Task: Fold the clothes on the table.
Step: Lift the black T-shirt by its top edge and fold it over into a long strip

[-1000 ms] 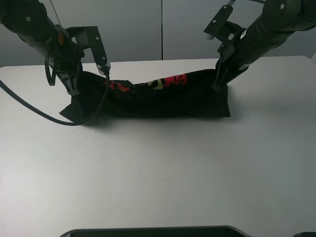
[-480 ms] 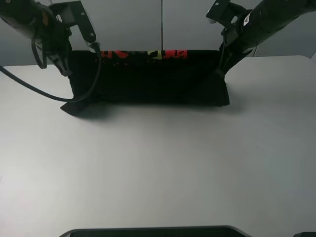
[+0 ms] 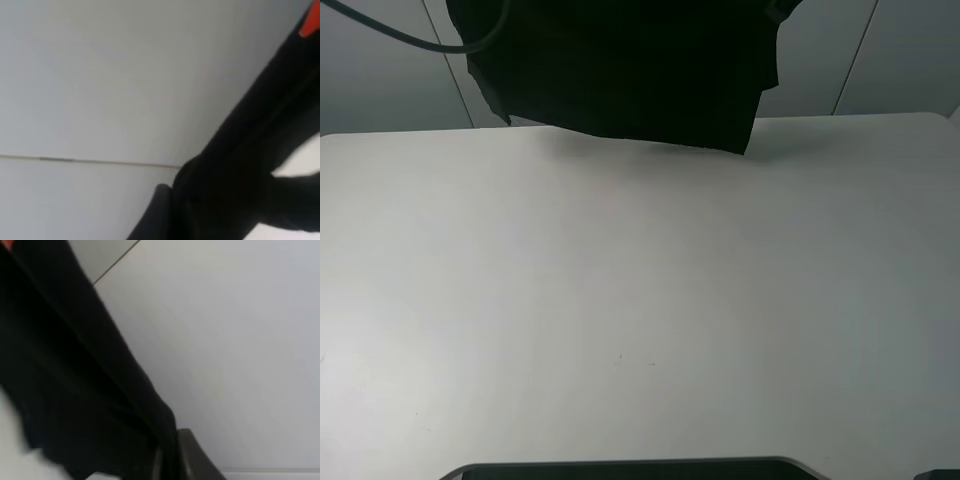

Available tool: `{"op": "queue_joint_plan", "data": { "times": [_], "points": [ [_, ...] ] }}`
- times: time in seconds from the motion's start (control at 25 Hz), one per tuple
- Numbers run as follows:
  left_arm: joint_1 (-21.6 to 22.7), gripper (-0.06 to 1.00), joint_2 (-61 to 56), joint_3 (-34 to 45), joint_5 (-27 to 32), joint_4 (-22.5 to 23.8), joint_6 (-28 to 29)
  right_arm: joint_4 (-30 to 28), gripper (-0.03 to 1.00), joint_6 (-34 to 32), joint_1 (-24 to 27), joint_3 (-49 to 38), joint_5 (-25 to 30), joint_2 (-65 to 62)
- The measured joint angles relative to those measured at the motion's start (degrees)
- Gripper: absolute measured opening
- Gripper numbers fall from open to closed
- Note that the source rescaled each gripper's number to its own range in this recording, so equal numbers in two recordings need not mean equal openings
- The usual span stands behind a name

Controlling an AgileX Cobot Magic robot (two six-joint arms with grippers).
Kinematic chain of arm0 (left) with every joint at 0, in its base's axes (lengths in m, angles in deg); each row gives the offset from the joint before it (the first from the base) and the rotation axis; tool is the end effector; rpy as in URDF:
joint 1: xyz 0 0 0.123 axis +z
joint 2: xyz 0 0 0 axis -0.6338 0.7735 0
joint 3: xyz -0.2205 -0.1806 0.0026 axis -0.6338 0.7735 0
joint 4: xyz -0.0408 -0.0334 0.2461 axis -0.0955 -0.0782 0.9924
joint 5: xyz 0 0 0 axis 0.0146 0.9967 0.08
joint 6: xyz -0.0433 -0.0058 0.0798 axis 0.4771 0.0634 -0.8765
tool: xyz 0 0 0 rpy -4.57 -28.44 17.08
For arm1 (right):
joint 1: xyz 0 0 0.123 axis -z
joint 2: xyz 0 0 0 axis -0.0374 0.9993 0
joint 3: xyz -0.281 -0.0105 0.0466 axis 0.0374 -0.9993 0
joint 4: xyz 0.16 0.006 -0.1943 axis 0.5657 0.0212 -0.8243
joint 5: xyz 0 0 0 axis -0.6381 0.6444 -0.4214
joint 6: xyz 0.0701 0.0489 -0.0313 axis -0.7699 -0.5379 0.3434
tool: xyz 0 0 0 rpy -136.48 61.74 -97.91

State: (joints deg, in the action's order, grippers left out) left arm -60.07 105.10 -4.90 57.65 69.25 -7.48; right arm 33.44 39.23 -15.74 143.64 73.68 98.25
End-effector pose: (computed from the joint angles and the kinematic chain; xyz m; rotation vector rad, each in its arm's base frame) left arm 0.3834 -0.1184 0.3564 1.1361 1.8877 0.5889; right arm 0.3904 0.1137 0.3142 -1.1457 1.9845 -0.4001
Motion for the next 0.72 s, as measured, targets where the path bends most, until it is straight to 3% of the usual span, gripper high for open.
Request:
{"op": "queue_joint_plan", "data": {
  "times": [0.16, 0.32, 0.4, 0.52, 0.72],
  "points": [
    [0.0, 0.00, 0.6, 1.6, 12.1, -11.6, -8.6, 3.7, 0.00, -0.7, 0.0, 0.0, 8.5, 0.4],
    [0.0, 0.00, 1.9, 5.5, 27.5, -25.6, -18.7, 13.5, 0.00, 2.0, 0.0, -1.3, 20.4, 2.0],
    [0.1, 0.00, 2.9, 8.0, 32.4, -30.6, -21.8, 17.9, 0.00, 3.8, 0.0, -4.3, 24.2, 3.1],
    [0.1, 0.00, 4.4, 12.4, 34.3, -35.0, -24.0, 20.7, 0.00, 4.7, 0.0, -10.3, 26.9, 4.0],
    [0.1, 0.00, 6.2, 20.2, 34.7, -36.6, -25.5, 21.6, 0.00, 4.9, 0.0, -19.1, 28.2, 4.0]
  ]
}}
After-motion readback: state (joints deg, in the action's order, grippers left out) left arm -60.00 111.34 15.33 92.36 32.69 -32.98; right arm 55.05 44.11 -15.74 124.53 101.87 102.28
